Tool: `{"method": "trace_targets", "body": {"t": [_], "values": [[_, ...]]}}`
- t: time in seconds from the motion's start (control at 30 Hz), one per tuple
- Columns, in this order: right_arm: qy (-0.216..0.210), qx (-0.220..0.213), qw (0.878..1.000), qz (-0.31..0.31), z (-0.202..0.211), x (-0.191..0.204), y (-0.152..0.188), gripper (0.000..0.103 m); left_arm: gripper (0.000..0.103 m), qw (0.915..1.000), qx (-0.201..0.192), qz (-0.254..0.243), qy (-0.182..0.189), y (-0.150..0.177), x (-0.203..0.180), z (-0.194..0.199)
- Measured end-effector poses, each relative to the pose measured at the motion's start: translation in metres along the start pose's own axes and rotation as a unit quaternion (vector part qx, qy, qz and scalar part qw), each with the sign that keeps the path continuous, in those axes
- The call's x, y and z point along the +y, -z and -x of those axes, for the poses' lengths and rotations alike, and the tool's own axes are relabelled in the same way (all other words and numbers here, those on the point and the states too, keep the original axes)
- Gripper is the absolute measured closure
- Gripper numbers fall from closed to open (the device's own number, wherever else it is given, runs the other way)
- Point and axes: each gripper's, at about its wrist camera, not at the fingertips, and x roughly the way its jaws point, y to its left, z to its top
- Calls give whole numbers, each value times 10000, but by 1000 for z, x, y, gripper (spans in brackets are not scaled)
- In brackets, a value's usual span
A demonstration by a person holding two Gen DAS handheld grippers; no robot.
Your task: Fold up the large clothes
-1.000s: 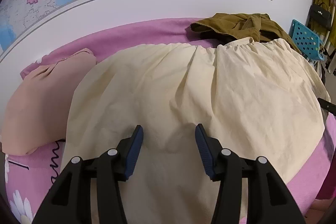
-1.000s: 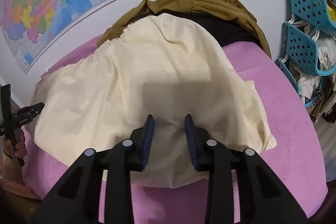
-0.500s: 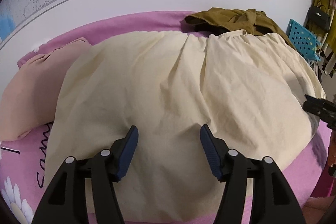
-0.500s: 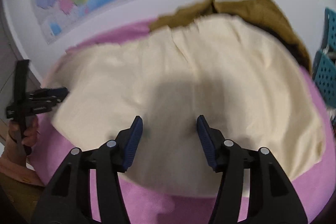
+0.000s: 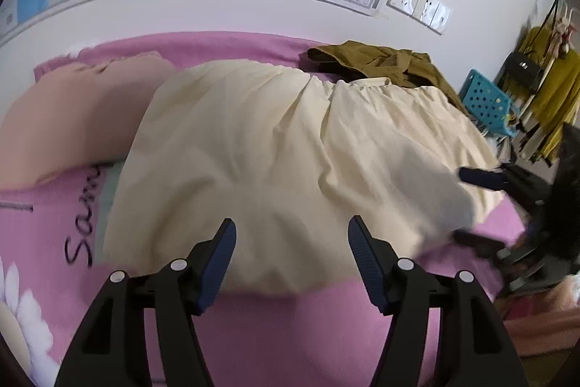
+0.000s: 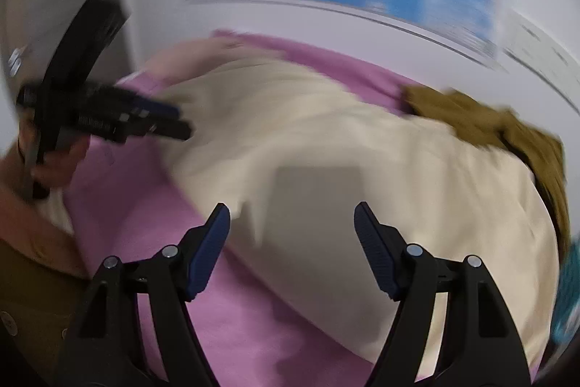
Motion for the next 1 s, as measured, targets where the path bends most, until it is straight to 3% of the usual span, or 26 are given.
{"method": "trace_targets", "body": {"t": [0.17, 0.23, 0.3, 0.5, 0.67, 0.73, 0.83, 1.0], "values": [[78, 275, 9965, 789, -25, 35, 1, 31, 41, 9992, 204, 289, 204, 23, 11, 11], [407, 285, 9922, 1143, -34, 46, 5, 29, 41, 9986, 311, 315, 294, 33, 12, 12], [762, 304, 9877, 1328, -43, 48, 6, 39, 40, 9973, 417, 366, 475, 40, 13, 10], [310, 89, 9986, 426, -34, 12, -13, 59, 36, 9896, 647, 818, 995, 43, 16, -19], [155, -55, 9999, 1, -27, -3, -23, 60, 33, 9695, 293, 1725, 1717, 24, 40, -27], [182, -10, 9998, 20, -31, 0, -21, 60, 26, 9615, 54, 1991, 1894, 19, 48, -27], [142, 25, 9999, -38, -33, 0, -17, 60, 26, 9474, 82, 2403, 2111, 17, 57, -41], [-4, 5, 9995, -316, -32, -4, -15, 59, 29, 9440, 29, 2582, 2055, 1, 60, -58]]}}
